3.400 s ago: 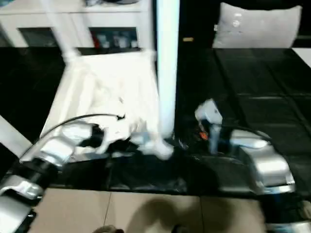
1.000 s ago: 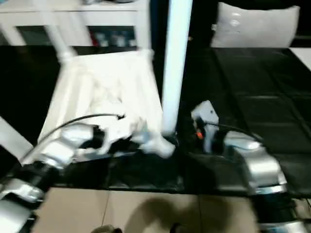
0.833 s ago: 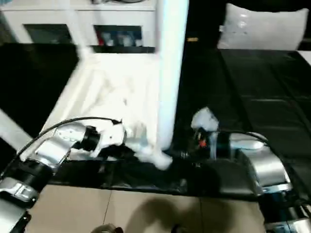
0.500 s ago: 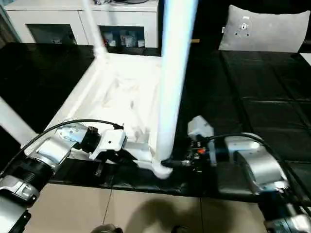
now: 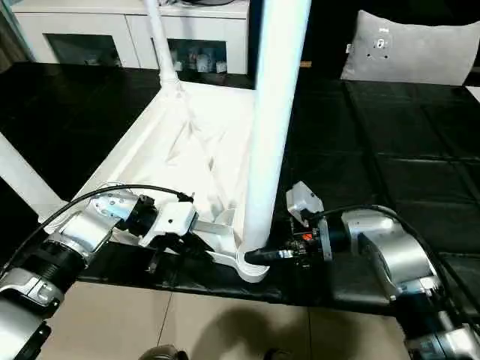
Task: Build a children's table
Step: Rotate leg to tighten
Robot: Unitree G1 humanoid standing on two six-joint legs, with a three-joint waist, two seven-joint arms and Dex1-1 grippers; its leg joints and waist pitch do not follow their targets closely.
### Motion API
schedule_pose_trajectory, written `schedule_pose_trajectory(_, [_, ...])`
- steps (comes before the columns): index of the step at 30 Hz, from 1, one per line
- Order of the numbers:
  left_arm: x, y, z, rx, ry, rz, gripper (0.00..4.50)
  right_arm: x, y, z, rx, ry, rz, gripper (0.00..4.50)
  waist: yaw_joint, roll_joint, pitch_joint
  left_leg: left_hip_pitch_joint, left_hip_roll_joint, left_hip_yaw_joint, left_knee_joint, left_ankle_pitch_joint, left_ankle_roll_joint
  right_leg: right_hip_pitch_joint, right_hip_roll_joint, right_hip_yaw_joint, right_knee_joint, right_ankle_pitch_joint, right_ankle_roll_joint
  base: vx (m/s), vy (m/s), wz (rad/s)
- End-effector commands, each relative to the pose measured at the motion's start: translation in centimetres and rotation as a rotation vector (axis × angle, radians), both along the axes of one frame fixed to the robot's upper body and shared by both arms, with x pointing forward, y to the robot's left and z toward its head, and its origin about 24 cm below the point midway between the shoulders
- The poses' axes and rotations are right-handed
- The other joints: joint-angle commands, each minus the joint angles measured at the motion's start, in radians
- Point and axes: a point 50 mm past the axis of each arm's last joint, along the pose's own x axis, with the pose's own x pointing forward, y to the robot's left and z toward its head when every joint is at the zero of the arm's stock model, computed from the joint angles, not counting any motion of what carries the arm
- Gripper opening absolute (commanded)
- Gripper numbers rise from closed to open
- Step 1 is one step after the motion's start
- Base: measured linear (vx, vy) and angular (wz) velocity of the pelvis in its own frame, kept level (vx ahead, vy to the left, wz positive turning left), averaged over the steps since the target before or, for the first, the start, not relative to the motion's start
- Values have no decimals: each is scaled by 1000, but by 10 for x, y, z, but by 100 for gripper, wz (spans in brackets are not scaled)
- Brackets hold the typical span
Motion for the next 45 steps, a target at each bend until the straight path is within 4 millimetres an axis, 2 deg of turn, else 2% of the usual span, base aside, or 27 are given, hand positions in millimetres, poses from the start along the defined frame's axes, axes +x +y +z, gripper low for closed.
schedule_pose_trajectory(1, [3, -2, 5, -21, -21, 51, 0, -5, 7, 4, 81, 31, 18, 206, -4, -21, -79, 3, 34, -1, -64, -96, 106, 75, -52, 46, -55, -288, -176, 0, 0, 0])
schedule_pose_trajectory(3, [6, -4, 5, -35, -15, 143, 0, -5, 12, 3, 94, 12, -75, 205, -8, -17, -73, 2, 32, 0, -67, -121, 95, 74, -51, 45, -63, -338, -161, 0, 0, 0])
schedule_pose_trajectory(4, [6, -4, 5, -37, -15, 154, 0, -4, 13, 2, 93, 8, -89, 205, -11, -19, -73, 1, 32, 0, -68, -122, 88, 75, -51, 46, -63, -340, -155, 0, 0, 0])
schedule_pose_trajectory(5, [9, -8, 6, -54, -21, 222, 0, 0, 19, 0, 81, -19, -197, 205, -17, -15, -69, -1, 28, -2, -71, -136, 74, 75, -50, 43, -69, -377, -142, 0, 0, 0])
schedule_pose_trajectory(6, [10, -10, 7, -61, -17, 260, 0, 3, 21, -2, 65, -28, -262, 205, -19, -16, -67, 0, 25, -2, -72, -146, 66, 74, -48, 40, -75, -407, -128, 0, 0, 0])
schedule_pose_trajectory(7, [12, -14, 7, -70, -19, 293, 0, 7, 23, -4, 54, -27, -326, 205, -28, -18, -64, 1, 18, -2, -73, -166, 48, 75, -47, 35, -83, -472, -101, 0, 0, 0])
schedule_pose_trajectory(8, [13, -19, 8, -86, -21, 335, 0, 12, 27, -6, 49, -36, -404, 204, -40, -17, -62, -5, 13, -5, -73, -170, 35, 79, -48, 30, -89, -521, -73, 0, 0, 0])
schedule_pose_trajectory(10, [16, -29, 10, -109, -19, 405, 0, 19, 32, -7, 38, -42, -535, 204, -59, -17, -61, -5, 9, -7, -73, -184, 20, 76, -44, 26, -99, -560, -45, 0, 0, 0])
schedule_pose_trajectory(11, [18, -39, 11, -126, -17, 472, 0, 25, 37, -9, 15, -45, -648, 204, -72, -20, -61, -8, 3, -8, -70, -190, 22, 78, -43, 20, -104, -579, -30, 0, 0, 0])
schedule_pose_trajectory(13, [20, -47, 12, -136, -17, 519, 0, 30, 40, -11, -2, -45, -730, 204, -88, -21, -61, -9, -1, -7, -67, -192, 29, 74, -39, 17, -110, -591, -19, 0, 0, 0])
schedule_pose_trajectory(14, [24, -57, 14, -153, -32, 581, 0, 37, 44, -13, -16, -42, -853, 203, -94, -13, -60, -4, -2, -6, -66, -195, 34, 68, -37, 16, -115, -591, -22, 0, 0, 0])
schedule_pose_trajectory(16, [27, -66, 17, -169, -49, 637, 0, 42, 48, -14, -34, -36, -963, 201, -104, -11, -63, 2, -3, -6, -63, -210, 38, 63, -34, 13, -120, -588, -25, 0, 0, 0])
schedule_pose_trajectory(17, [28, -72, 19, -180, -55, 664, 0, 45, 50, -15, -47, -42, -1013, 201, -106, -11, -65, 1, -2, -7, -65, -207, 48, 67, -35, 13, -118, -563, -32, 0, 0, 0])
schedule_pose_trajectory(19, [28, -76, 20, -188, -59, 662, 0, 46, 53, -14, -19, -45, -1007, 201, -109, -8, -66, -6, 2, -10, -69, -202, 61, 71, -34, 15, -113, -520, -43, 0, 0, 0])
schedule_pose_trajectory(20, [27, -79, 21, -194, -64, 655, 0, 47, 55, -12, -7, -68, -1000, 201, -106, -7, -70, -3, 4, -9, -68, -194, 72, 71, -37, 19, -109, -480, -55, 0, 0, 0])
schedule_pose_trajectory(21, [27, -80, 22, -197, -67, 654, 0, 47, 56, -10, -1, -83, -999, 254, -106, -7, -71, -8, 7, -10, -70, -171, 81, 75, -36, 23, -99, -418, -78, 0, 0, 0])
schedule_pose_trajectory(26, [27, -74, 22, -180, -83, 649, 0, 44, 54, -5, 41, -93, -989, 288, -102, -5, -75, -7, 13, -8, -68, -123, 104, 81, -40, 32, -79, -278, -156, 0, 0, 0])
schedule_pose_trajectory(27, [26, -72, 21, -178, -84, 644, 0, 43, 51, -5, 44, -97, -984, 312, -101, -4, -75, -8, 14, -8, -69, -118, 108, 82, -40, 32, -77, -266, -164, 0, 0, 0])
schedule_pose_trajectory(28, [26, -70, 20, -176, -82, 636, 0, 42, 49, -4, 49, -100, -970, 312, -100, -4, -74, -8, 14, -7, -68, -120, 112, 82, -40, 33, -76, -252, -174, 0, 0, 0])
schedule_pose_trajectory(31, [24, -59, 17, -167, -76, 579, 0, 38, 35, 0, 45, -122, -882, 334, -96, -4, -72, -5, 15, -6, -69, -141, 120, 85, -40, 33, -79, -268, -174, 0, 0, 0])
schedule_pose_trajectory(32, [23, -52, 15, -152, -76, 549, 0, 36, 29, 3, 57, -128, -826, 355, -94, -4, -70, -4, 17, -6, -70, -150, 121, 84, -41, 34, -79, -280, -174, 0, 0, 0])
schedule_pose_trajectory(35, [20, -42, 13, -138, -80, 472, 0, 34, 17, 8, 46, -150, -728, 372, -91, -4, -66, -2, 18, -4, -72, -175, 113, 81, -42, 34, -84, -328, -164, 0, 0, 0])
schedule_pose_trajectory(36, [20, -40, 13, -134, -83, 459, 0, 33, 16, 9, 43, -157, -711, 384, -87, -1, -67, 0, 18, -5, -71, -181, 111, 80, -42, 33, -86, -341, -160, 0, 0, 0])
schedule_pose_trajectory(38, [17, -29, 10, -94, -74, 399, 0, 29, 6, 13, 5, -186, -582, 404, -77, -4, -67, 4, 22, -5, -71, -185, 106, 80, -44, 37, -84, -340, -156, 0, 0, 0])
schedule_pose_trajectory(40, [15, -22, 9, -88, -63, 349, 0, 26, 1, 15, -11, -190, -492, 417, -73, -1, -66, 7, 24, -2, -70, -180, 107, 74, -43, 41, -79, -317, -171, 0, 0, 0])
schedule_pose_trajectory(41, [12, -16, 9, -71, -73, 274, 0, 23, -3, 16, -21, -195, -386, 417, -70, 0, -66, 5, 23, -3, -70, -186, 110, 77, -43, 39, -79, -319, -174, 0, 0, 0])
schedule_pose_trajectory(45, [10, -8, 5, -14, -94, 196, 0, 23, -7, 15, -53, -191, -280, 417, -55, 2, -69, 5, 27, -3, -69, -177, 107, 77, -46, 40, -71, -285, -194, 0, 0, 0])
